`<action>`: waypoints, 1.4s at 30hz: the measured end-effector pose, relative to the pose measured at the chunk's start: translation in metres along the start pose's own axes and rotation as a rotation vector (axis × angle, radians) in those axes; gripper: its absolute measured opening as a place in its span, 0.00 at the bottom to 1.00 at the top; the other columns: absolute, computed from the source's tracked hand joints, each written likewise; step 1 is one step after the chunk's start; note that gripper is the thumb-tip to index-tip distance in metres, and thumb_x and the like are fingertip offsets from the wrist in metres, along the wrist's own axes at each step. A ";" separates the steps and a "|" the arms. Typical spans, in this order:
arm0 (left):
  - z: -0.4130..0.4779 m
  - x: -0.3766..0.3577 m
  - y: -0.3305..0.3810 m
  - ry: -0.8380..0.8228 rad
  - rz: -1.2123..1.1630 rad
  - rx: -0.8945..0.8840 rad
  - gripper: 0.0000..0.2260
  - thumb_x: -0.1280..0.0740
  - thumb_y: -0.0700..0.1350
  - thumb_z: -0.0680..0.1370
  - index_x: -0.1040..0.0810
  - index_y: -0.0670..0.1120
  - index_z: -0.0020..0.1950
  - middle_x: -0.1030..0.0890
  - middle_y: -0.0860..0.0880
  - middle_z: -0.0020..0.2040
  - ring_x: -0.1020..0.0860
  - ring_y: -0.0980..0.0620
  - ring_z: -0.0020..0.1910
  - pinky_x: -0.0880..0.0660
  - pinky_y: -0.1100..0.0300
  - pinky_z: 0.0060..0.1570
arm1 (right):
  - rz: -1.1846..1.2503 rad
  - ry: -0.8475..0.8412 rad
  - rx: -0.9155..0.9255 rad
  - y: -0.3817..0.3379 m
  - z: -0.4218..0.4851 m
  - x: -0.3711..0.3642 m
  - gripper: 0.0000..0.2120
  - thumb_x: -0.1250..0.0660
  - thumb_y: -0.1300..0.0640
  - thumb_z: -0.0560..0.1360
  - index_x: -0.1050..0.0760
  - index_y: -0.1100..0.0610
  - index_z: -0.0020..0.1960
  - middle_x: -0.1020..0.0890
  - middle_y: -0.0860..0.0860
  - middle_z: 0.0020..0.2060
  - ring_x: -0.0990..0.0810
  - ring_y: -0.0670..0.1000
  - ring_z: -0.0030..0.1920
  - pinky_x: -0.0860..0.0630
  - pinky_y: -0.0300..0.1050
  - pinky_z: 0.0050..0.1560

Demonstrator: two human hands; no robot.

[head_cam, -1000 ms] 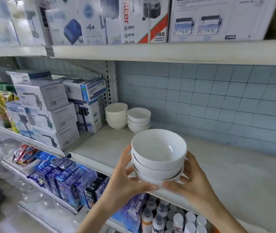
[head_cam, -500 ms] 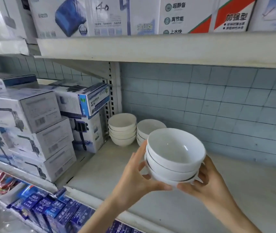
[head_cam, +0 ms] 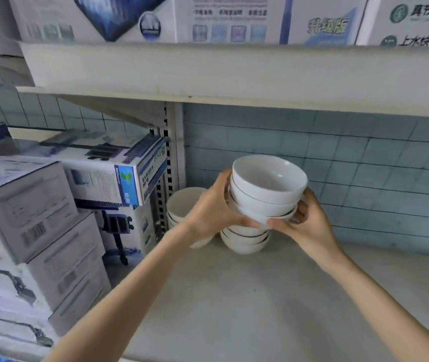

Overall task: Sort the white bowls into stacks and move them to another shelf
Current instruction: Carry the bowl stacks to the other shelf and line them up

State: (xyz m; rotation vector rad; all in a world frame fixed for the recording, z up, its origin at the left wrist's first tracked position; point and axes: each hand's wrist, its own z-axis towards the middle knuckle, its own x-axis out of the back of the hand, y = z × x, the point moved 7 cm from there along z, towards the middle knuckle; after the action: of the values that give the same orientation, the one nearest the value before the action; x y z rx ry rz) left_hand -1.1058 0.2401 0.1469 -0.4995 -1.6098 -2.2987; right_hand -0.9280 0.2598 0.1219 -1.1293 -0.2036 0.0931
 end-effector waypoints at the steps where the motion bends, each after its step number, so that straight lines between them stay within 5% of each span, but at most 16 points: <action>1: 0.007 0.003 -0.003 -0.009 0.013 0.003 0.48 0.18 0.43 0.60 0.42 0.54 0.72 0.28 0.64 0.57 0.28 0.56 0.63 0.30 0.59 0.64 | -0.010 0.000 0.001 0.001 0.007 -0.003 0.46 0.19 0.55 0.55 0.36 0.53 0.68 0.21 0.45 0.56 0.20 0.38 0.52 0.25 0.30 0.46; 5: 0.037 0.015 -0.025 -0.049 0.049 0.029 0.50 0.18 0.43 0.59 0.43 0.49 0.74 0.29 0.57 0.62 0.30 0.54 0.65 0.31 0.56 0.66 | -0.049 0.000 -0.026 0.021 0.035 -0.016 0.42 0.22 0.64 0.61 0.38 0.56 0.70 0.23 0.52 0.61 0.21 0.40 0.55 0.25 0.33 0.49; 7: 0.046 0.014 -0.038 -0.069 0.050 0.048 0.49 0.18 0.42 0.59 0.42 0.49 0.74 0.28 0.56 0.62 0.30 0.53 0.65 0.30 0.57 0.64 | -0.078 0.009 -0.056 0.033 0.042 -0.017 0.46 0.18 0.60 0.59 0.39 0.54 0.70 0.24 0.49 0.62 0.22 0.41 0.58 0.24 0.35 0.52; 9: 0.050 0.011 -0.049 -0.093 0.036 0.061 0.48 0.18 0.42 0.60 0.42 0.49 0.73 0.29 0.57 0.62 0.30 0.55 0.64 0.29 0.66 0.58 | -0.105 0.028 -0.087 0.042 0.045 -0.018 0.52 0.17 0.52 0.54 0.40 0.53 0.71 0.25 0.45 0.62 0.24 0.40 0.59 0.25 0.35 0.54; 12: 0.053 0.002 -0.059 -0.135 0.023 0.053 0.47 0.18 0.41 0.61 0.41 0.48 0.73 0.28 0.57 0.64 0.30 0.58 0.63 0.30 0.75 0.52 | -0.145 0.062 -0.118 0.056 0.044 -0.015 0.50 0.18 0.56 0.56 0.41 0.49 0.71 0.25 0.44 0.59 0.26 0.40 0.59 0.26 0.30 0.51; 14: 0.055 -0.004 -0.065 -0.147 0.040 0.059 0.48 0.18 0.42 0.61 0.42 0.49 0.74 0.28 0.57 0.64 0.29 0.58 0.63 0.30 0.70 0.57 | -0.150 0.072 -0.135 0.065 0.042 -0.014 0.49 0.19 0.60 0.58 0.41 0.49 0.71 0.25 0.43 0.58 0.26 0.41 0.59 0.28 0.26 0.49; 19: 0.058 -0.006 -0.082 -0.167 0.187 0.116 0.49 0.18 0.50 0.59 0.43 0.55 0.72 0.26 0.57 0.61 0.28 0.52 0.63 0.29 0.53 0.63 | -0.172 0.067 -0.187 0.081 0.037 -0.014 0.53 0.16 0.50 0.51 0.41 0.46 0.70 0.24 0.39 0.57 0.27 0.36 0.59 0.27 0.31 0.53; 24: 0.057 -0.002 -0.081 -0.192 0.307 0.112 0.48 0.20 0.52 0.62 0.46 0.54 0.74 0.26 0.53 0.65 0.30 0.49 0.65 0.31 0.54 0.64 | -0.122 0.019 -0.199 0.086 0.037 -0.019 0.52 0.17 0.54 0.56 0.43 0.49 0.73 0.25 0.46 0.64 0.26 0.44 0.64 0.28 0.41 0.61; 31: 0.051 -0.007 -0.079 -0.250 0.287 0.106 0.51 0.29 0.68 0.56 0.49 0.59 0.74 0.30 0.60 0.67 0.32 0.52 0.67 0.34 0.52 0.67 | -0.116 -0.050 -0.223 0.085 0.031 -0.023 0.51 0.21 0.49 0.60 0.48 0.48 0.74 0.32 0.44 0.69 0.30 0.41 0.66 0.29 0.44 0.64; 34: 0.047 -0.006 -0.077 -0.207 0.376 0.059 0.49 0.30 0.69 0.61 0.50 0.57 0.75 0.29 0.57 0.67 0.30 0.50 0.65 0.34 0.48 0.66 | -0.152 -0.058 -0.221 0.079 0.028 -0.026 0.47 0.25 0.48 0.62 0.48 0.50 0.73 0.32 0.42 0.68 0.32 0.40 0.67 0.30 0.45 0.65; 39: 0.035 0.001 -0.078 -0.120 0.509 0.009 0.40 0.33 0.63 0.72 0.48 0.48 0.76 0.28 0.49 0.68 0.29 0.45 0.65 0.34 0.44 0.64 | -0.287 -0.090 -0.234 0.065 0.012 -0.027 0.37 0.35 0.42 0.69 0.49 0.46 0.72 0.36 0.32 0.65 0.37 0.25 0.62 0.37 0.28 0.63; 42: 0.022 0.009 -0.074 -0.034 0.669 0.003 0.34 0.39 0.61 0.77 0.44 0.43 0.75 0.29 0.43 0.69 0.30 0.44 0.67 0.33 0.46 0.63 | -0.569 -0.065 -0.294 0.059 -0.007 -0.017 0.39 0.42 0.35 0.72 0.51 0.51 0.76 0.43 0.42 0.74 0.42 0.40 0.72 0.44 0.35 0.68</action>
State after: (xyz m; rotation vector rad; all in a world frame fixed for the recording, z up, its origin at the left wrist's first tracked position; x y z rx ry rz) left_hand -1.1427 0.2849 0.0949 -0.9157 -1.2060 -1.7843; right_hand -0.9417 0.2759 0.0634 -1.3210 -0.6030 -0.4175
